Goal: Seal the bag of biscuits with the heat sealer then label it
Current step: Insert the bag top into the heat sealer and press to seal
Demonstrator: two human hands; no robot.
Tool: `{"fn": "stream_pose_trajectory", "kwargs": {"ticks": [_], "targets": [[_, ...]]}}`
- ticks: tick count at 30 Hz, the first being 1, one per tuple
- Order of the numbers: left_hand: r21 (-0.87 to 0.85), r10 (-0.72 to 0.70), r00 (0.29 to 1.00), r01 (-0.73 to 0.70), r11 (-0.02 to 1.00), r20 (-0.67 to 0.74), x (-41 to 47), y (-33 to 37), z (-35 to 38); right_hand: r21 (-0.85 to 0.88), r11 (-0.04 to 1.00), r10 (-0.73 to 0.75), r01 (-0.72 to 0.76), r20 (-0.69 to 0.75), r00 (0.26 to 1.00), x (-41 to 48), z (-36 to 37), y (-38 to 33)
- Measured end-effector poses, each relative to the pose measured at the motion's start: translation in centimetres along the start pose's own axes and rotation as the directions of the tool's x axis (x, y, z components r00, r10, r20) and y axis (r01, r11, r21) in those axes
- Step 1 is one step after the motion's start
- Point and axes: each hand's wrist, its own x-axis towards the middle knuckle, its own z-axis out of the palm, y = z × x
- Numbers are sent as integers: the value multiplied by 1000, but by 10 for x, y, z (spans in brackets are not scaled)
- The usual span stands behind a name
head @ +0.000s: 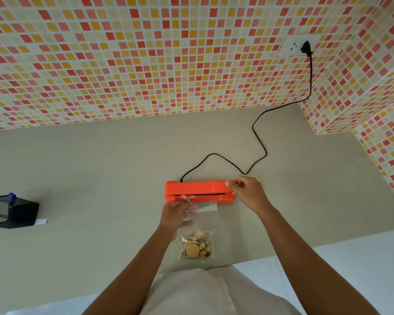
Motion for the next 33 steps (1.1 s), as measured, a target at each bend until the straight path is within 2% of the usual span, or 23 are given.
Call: {"fn": "stream_pose_trajectory", "kwargs": {"ticks": [6, 15, 33], "targets": [[-2, -15, 1000, 15, 1000, -6, 1, 0, 0, 9, 998, 57, -57, 12, 998, 5, 4, 6], [12, -6, 1000, 6, 1000, -2, 0, 1, 0, 200, 962, 168, -184, 96, 981, 9, 3, 12], [11, -24, 1000, 24, 1000, -13, 7, 0, -1, 100, 976, 180, -195, 135, 974, 25, 0, 16]]}}
